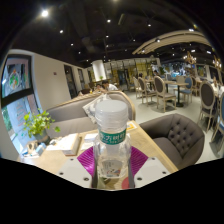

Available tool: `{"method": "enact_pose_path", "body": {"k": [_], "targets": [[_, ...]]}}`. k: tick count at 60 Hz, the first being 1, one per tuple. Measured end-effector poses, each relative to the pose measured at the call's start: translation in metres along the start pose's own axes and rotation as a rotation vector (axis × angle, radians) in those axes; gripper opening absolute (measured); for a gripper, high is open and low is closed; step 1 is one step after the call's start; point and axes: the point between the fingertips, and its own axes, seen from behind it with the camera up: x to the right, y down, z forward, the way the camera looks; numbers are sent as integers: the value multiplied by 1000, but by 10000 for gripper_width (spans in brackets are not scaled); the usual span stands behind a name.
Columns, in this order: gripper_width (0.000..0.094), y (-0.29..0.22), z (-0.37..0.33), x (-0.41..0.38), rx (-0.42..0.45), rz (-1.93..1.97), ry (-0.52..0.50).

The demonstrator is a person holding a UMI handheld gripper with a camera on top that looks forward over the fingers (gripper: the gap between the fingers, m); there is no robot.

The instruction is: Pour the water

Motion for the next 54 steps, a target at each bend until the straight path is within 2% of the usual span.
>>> {"method": "enact_pose_path", "body": {"k": [8,27,29,32,38,42,45,49,52,54], "targets": [[422,41,23,41,-61,-147,62],[445,129,44,57,-174,-228,43],[442,123,41,57,-134,-222,36],[450,126,48,58,-129,-202,37],[487,127,43,58,-135,-179,30],[513,130,43,59,-168,-176,34],[618,134,39,59,-204,-174,37],[874,136,30,56,-230,-163,37],[838,138,18,59,-266,-151,66],[850,140,10,59,-288,-146,82]]}}
